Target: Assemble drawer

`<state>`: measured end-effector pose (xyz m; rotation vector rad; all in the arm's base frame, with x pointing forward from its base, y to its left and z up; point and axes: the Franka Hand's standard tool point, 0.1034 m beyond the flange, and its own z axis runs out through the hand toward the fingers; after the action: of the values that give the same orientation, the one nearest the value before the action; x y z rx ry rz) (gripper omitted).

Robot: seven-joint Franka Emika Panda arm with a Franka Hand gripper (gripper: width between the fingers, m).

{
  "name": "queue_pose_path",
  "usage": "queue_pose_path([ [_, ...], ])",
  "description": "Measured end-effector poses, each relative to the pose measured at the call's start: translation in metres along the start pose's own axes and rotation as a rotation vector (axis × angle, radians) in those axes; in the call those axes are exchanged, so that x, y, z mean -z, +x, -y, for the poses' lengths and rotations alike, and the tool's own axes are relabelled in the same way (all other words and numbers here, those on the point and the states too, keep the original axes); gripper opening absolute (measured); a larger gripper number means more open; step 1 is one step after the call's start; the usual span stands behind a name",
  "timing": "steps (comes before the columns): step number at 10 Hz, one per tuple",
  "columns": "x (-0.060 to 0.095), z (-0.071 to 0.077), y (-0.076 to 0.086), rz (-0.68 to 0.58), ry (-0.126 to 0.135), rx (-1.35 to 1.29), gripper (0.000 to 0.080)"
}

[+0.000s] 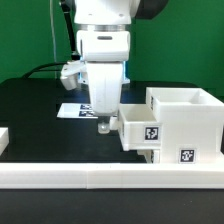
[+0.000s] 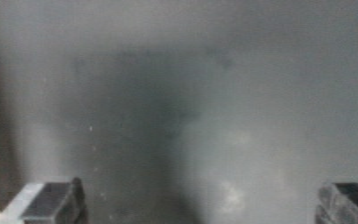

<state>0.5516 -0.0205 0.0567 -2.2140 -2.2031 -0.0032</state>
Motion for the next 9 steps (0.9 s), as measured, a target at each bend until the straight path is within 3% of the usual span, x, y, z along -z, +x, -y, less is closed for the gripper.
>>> queue_pose_path([
  [6, 0.001, 0.000, 0.040, -0.013, 0.000, -0.018, 0.0649],
  [9, 0.002, 0.001, 0.043, -0.011, 0.016, -0.013, 0.0649],
])
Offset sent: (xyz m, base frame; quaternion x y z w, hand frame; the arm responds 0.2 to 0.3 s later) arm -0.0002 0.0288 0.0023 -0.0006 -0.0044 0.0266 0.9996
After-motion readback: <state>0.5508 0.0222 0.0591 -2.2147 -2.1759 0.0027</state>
